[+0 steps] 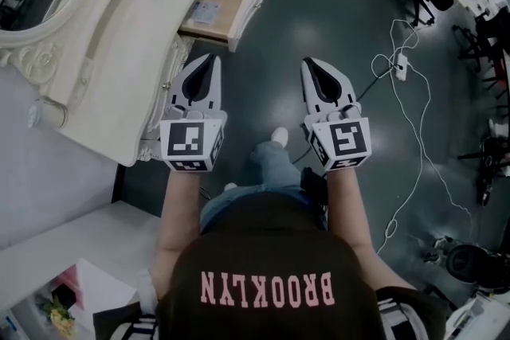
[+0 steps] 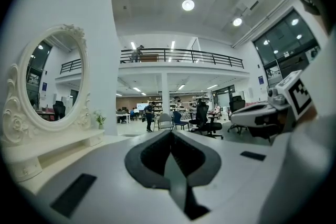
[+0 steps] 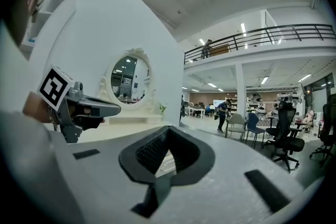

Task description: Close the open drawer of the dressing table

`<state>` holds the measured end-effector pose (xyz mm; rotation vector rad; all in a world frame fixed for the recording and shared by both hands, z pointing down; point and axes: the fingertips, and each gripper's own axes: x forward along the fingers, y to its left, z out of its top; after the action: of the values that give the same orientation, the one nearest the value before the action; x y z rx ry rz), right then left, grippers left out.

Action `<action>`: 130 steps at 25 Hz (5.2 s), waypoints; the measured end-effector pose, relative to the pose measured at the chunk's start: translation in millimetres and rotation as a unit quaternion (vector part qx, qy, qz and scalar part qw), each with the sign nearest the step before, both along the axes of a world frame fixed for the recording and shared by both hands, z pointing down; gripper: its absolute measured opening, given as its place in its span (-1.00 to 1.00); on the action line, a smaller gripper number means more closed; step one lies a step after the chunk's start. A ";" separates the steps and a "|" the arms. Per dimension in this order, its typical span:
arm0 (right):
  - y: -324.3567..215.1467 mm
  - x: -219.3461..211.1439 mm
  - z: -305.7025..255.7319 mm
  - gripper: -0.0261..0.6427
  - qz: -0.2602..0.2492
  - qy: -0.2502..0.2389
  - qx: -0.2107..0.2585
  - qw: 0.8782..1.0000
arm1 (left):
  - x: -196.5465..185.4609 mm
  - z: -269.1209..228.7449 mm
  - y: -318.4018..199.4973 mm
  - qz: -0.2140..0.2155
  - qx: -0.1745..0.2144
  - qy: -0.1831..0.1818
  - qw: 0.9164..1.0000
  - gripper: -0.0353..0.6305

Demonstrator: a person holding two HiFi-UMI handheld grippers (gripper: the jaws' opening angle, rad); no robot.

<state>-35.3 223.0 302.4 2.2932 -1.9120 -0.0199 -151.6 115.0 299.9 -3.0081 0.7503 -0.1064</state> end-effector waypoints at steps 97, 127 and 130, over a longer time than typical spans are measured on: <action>-338.6 192.9 367.4 -0.64 -0.289 -0.002 -0.445 0.848 | 171.8 186.4 -293.6 -0.235 -0.179 -0.117 0.948 -0.88; -384.9 161.2 368.0 -0.65 -0.311 0.010 -0.461 0.831 | 112.8 174.5 -327.0 -0.287 -0.173 -0.096 0.937 -0.88; -390.3 156.9 367.6 -0.65 -0.313 0.012 -0.464 0.829 | 104.8 172.0 -330.1 -0.293 -0.171 -0.094 0.936 -0.88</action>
<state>121.6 -167.4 670.0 0.9979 -1.9280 0.6433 -46.9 -215.1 472.0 -2.8827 1.7300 -0.5857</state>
